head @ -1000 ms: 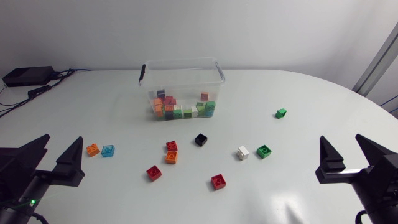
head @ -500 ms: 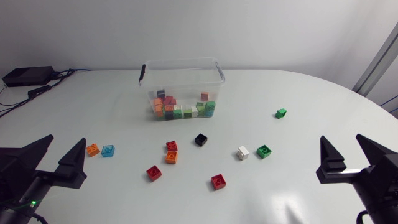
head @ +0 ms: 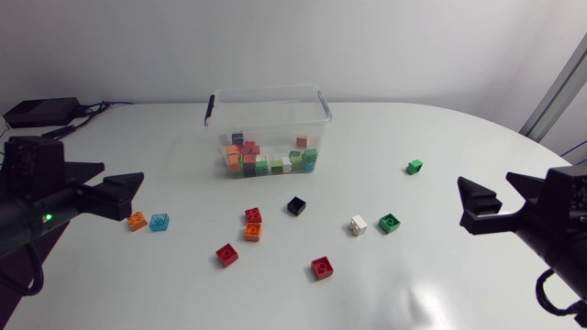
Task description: Place the duplo bricks in the container
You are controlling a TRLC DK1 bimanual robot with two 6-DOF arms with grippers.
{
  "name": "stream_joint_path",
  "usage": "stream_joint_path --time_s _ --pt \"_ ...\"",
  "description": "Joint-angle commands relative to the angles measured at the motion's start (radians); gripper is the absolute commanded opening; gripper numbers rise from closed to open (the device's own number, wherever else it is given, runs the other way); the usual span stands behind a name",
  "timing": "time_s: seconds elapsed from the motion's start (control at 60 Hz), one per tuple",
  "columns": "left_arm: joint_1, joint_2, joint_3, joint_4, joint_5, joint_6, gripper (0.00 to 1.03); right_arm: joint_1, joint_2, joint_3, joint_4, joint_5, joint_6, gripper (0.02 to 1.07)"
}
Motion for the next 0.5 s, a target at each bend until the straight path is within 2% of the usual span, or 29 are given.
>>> stream_joint_path --time_s 0.0,0.083,0.217,0.25,0.367,0.4,0.483 --pt "0.011 0.098 0.07 -0.042 0.035 0.021 0.84 0.017 0.096 0.052 -0.009 0.013 0.029 1.02" --pt "0.011 0.198 0.152 -0.128 0.076 0.044 0.84 0.028 0.18 0.105 -0.064 0.014 0.027 1.02" --pt "0.001 0.396 0.272 -0.272 0.11 0.277 0.84 0.058 0.297 0.179 -0.173 0.01 0.02 1.02" --pt "0.004 0.425 0.284 -0.289 0.111 0.371 0.84 0.063 0.328 0.193 -0.193 0.008 0.02 1.02" --pt "0.042 0.531 0.314 -0.268 0.101 0.463 0.87 0.064 0.452 0.245 -0.247 -0.01 0.006 1.02" --pt "0.059 0.57 0.329 -0.286 0.101 0.535 0.9 0.064 0.479 0.26 -0.257 -0.013 -0.006 1.02" --pt "0.09 0.652 0.36 -0.309 0.105 0.71 0.9 0.067 0.515 0.288 -0.282 -0.021 -0.008 1.02"
